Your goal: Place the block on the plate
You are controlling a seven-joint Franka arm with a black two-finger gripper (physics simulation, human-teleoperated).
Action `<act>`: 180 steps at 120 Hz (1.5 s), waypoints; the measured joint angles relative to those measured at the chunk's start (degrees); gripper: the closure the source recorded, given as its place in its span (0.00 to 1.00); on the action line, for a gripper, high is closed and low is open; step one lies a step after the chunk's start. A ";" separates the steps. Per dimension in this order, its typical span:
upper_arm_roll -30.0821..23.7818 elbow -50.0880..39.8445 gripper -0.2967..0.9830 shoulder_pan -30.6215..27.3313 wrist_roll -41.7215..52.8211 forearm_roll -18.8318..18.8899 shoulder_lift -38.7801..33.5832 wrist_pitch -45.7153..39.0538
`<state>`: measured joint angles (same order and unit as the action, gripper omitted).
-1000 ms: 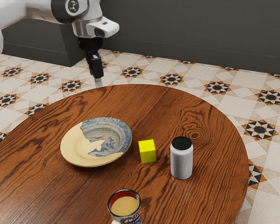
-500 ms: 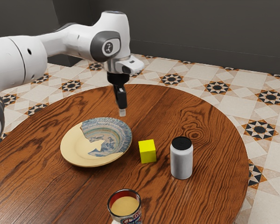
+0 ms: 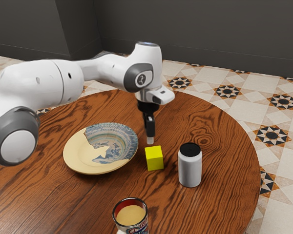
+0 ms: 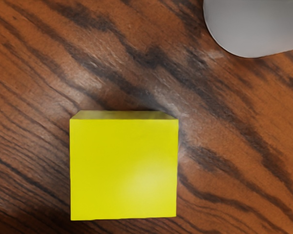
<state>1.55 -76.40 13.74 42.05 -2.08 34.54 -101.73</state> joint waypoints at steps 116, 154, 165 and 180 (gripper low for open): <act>0.27 -5.33 0.26 -0.63 0.80 -6.16 6.64 -9.99; 0.28 -5.62 0.43 -0.85 0.60 -7.21 6.67 -10.95; 0.28 -5.62 0.45 -0.83 0.53 -7.17 6.21 -11.03; 0.28 -5.56 0.46 -0.64 0.40 -7.03 4.48 -11.04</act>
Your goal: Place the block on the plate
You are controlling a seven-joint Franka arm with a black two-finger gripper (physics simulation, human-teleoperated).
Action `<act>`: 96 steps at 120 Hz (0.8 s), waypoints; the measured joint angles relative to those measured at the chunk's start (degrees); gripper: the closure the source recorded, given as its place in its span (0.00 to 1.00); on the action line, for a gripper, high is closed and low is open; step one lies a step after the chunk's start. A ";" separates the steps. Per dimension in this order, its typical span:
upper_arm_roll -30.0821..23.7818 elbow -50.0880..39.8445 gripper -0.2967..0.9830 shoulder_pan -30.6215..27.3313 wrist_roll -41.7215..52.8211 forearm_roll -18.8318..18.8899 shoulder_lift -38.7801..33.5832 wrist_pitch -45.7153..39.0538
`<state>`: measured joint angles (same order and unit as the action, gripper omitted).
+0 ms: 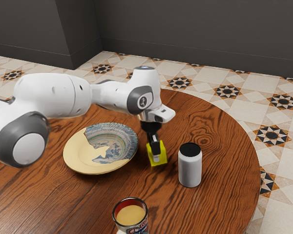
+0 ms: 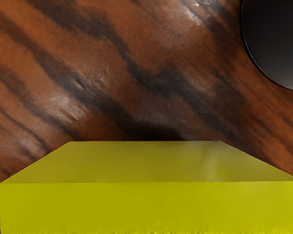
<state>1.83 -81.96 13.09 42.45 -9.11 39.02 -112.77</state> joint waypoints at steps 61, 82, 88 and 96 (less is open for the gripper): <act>1.71 -0.18 0.44 0.95 -0.25 0.81 -8.66 1.87; 3.57 -7.95 0.44 -0.17 -0.09 0.80 -16.36 2.95; 4.58 -10.20 0.44 -0.38 -0.03 0.82 -18.20 3.11; 5.99 -12.52 0.44 -0.80 0.10 0.83 -20.09 3.30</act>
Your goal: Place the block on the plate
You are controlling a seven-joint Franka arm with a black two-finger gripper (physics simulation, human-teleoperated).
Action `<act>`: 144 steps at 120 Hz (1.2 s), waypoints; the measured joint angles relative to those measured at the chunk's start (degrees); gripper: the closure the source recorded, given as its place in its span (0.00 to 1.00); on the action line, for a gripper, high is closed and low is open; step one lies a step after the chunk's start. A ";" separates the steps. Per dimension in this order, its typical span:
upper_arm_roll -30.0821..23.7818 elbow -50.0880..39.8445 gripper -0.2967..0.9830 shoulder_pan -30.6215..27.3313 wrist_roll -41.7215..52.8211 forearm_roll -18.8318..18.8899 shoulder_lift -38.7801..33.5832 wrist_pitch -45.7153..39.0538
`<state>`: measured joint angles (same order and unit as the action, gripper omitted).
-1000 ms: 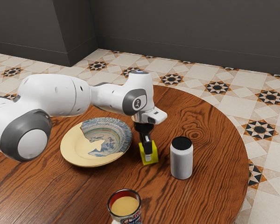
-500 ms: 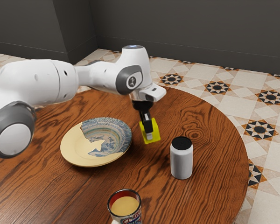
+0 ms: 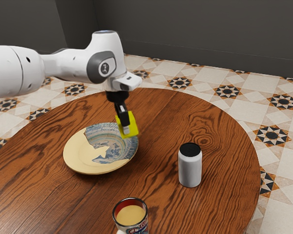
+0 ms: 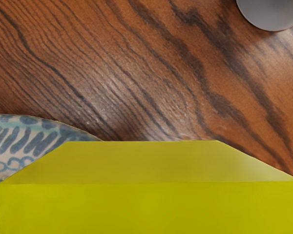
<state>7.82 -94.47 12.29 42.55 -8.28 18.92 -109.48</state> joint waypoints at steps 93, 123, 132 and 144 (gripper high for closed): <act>13.04 -11.08 0.44 -4.28 7.21 -2.22 -2.40 -1.18; 12.44 -10.44 0.44 -4.03 9.14 -3.15 0.19 -3.05; 11.85 -9.57 0.44 -4.09 9.56 -3.20 0.97 -3.31; 10.96 -7.13 0.44 -4.14 10.01 -3.18 3.05 -3.52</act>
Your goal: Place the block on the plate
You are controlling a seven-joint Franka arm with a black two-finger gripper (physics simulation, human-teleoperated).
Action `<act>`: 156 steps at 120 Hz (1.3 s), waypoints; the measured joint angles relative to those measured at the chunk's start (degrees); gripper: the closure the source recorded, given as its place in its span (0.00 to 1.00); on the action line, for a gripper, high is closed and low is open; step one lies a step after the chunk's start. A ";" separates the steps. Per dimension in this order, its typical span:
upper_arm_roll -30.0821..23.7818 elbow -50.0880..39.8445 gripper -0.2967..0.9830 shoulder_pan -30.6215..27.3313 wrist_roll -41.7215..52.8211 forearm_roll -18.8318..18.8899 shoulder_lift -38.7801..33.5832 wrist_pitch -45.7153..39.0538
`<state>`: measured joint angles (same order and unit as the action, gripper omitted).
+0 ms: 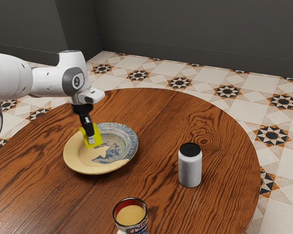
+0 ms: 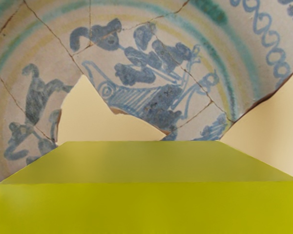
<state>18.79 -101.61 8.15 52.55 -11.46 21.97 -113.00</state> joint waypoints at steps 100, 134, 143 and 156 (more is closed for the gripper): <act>-3.06 5.08 0.32 -1.44 1.83 -0.66 8.20 -0.11; -3.22 5.85 0.26 -0.32 2.13 -0.39 4.45 0.40; -3.21 5.75 0.25 0.55 2.15 -0.24 2.59 0.70; -3.16 5.18 0.24 3.01 2.16 -0.04 -1.67 1.80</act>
<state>15.63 -96.43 11.16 54.71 -11.51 20.30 -111.19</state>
